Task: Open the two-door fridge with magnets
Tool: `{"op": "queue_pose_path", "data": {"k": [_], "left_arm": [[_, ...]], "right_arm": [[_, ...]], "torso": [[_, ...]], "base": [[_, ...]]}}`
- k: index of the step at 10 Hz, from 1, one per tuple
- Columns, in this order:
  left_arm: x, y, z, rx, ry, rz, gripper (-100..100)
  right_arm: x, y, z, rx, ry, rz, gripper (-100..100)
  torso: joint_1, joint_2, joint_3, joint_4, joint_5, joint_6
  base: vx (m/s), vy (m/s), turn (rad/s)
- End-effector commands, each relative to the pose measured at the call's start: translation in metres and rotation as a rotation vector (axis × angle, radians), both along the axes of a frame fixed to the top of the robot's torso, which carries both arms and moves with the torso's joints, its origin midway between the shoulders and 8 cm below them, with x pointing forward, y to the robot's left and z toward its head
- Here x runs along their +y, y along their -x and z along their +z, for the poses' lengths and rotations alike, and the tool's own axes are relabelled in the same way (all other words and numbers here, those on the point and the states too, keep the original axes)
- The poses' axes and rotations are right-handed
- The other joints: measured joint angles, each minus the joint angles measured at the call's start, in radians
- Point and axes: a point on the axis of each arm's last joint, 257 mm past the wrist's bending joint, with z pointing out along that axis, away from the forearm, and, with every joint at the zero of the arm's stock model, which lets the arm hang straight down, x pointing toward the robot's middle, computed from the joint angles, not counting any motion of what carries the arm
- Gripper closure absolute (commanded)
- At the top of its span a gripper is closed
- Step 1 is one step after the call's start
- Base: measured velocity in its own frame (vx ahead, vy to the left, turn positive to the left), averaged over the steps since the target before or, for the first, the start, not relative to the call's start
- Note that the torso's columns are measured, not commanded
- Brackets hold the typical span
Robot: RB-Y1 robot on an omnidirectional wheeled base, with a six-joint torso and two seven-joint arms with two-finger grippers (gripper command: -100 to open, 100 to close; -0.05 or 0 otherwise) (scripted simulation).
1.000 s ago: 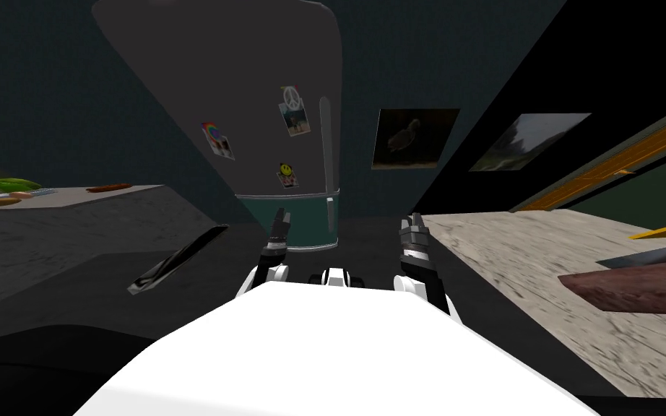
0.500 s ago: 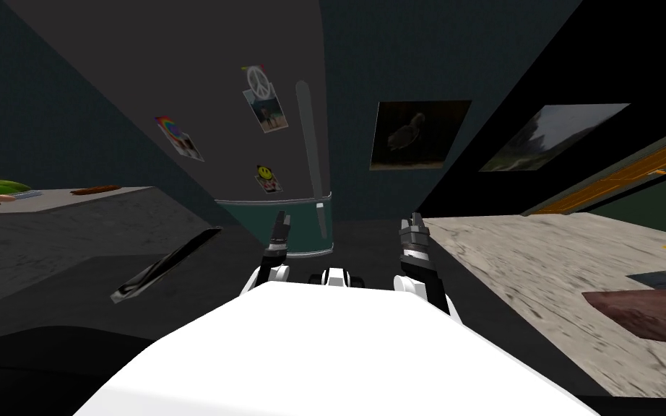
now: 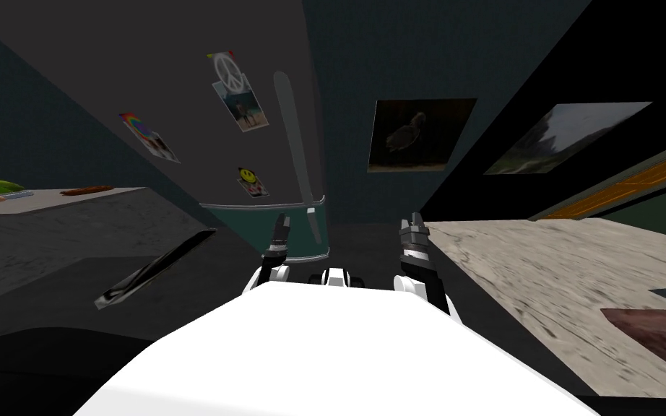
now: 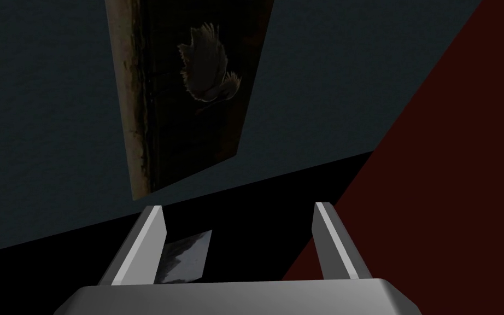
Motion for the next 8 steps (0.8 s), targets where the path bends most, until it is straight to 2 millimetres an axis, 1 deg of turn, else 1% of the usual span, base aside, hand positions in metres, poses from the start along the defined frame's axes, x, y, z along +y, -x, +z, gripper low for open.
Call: {"op": "queue_pose_path", "data": {"k": [1, 3, 5, 7, 8], "left_arm": [[0.006, -0.002, -0.013, 0.005, 0.005, 0.016, -100], [0.011, -0.004, -0.024, 0.009, 0.017, 0.031, -100], [0.014, -0.005, -0.032, 0.011, 0.04, 0.046, -100], [0.015, -0.006, -0.021, 0.007, 0.03, 0.045, -100], [0.016, -0.007, -0.016, 0.007, 0.028, 0.045, -100]], "right_arm": [[0.0, 0.0, 0.0, 0.0, 0.0, 0.0, 0], [0.0, 0.0, 0.0, 0.0, 0.0, 0.0, 0], [0.0, 0.0, 0.0, 0.0, 0.0, 0.0, 0], [0.0, 0.0, 0.0, 0.0, 0.0, 0.0, 0], [0.0, 0.0, 0.0, 0.0, 0.0, 0.0, 0]], "torso": [[-0.002, -0.001, 0.0, 0.0, 0.0, 0.0], [-0.007, -0.002, -0.001, 0.0, -0.002, 0.0], [0.004, 0.004, 0.002, 0.001, 0.001, 0.0], [0.002, 0.001, 0.001, 0.0, 0.001, 0.003], [0.001, 0.0, 0.0, 0.0, 0.0, 0.001]], "base": [[0.18, -0.16, 0.027], [0.226, -0.217, 0.039], [0.129, -0.105, 0.03], [0.028, -0.032, 0.02], [0.033, -0.006, 0.005]]}}
